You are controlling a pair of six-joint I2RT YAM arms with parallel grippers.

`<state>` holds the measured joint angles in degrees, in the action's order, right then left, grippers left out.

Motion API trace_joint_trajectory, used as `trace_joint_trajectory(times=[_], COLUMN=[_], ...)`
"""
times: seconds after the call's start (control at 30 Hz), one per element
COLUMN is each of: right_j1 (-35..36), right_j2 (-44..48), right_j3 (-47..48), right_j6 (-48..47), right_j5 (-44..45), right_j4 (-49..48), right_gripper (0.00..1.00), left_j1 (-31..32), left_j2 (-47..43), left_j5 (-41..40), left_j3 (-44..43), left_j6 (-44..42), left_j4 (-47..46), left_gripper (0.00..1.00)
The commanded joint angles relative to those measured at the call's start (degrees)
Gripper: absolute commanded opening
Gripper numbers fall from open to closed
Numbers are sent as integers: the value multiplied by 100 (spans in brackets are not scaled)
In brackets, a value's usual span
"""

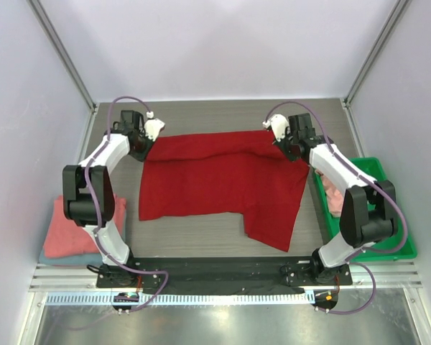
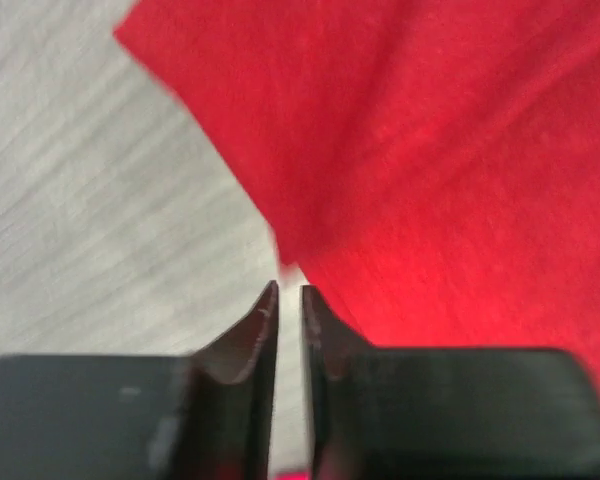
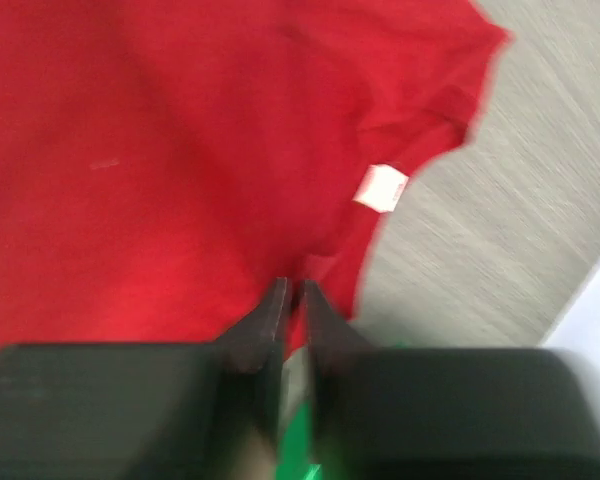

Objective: Fold and stack the t-shirts
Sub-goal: Fold the tshirt

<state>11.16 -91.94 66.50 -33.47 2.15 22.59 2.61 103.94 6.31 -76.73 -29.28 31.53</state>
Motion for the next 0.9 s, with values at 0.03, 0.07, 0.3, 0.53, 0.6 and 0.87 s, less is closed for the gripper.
trace_joint_trajectory(times=[0.03,0.07,0.3,0.53,0.6,0.87], right_j1=[282,290,273,176,159,88], right_j2=[791,783,-542,-2222,-2574,-2935], right_j3=[574,783,1662,2823,3166,3536], right_j6=[323,402,105,-151,-151,-159], right_j5=[-557,-584,-1559,-2061,-2061,-2114], right_j4=[729,755,1193,1713,1802,1793], right_gripper=[27,32,33,33,34,36], left_j1=[-59,-94,-15,55,81,169], left_j2=[-726,-743,265,1251,1304,1436], left_j5=[-15,-59,-42,661,889,943], left_j3=[-35,-87,-1422,-2259,-2241,-1987], left_j6=[106,115,755,1266,1293,1319], left_j4=[249,222,405,934,1004,1048], left_gripper=[18,19,22,9,9,8])
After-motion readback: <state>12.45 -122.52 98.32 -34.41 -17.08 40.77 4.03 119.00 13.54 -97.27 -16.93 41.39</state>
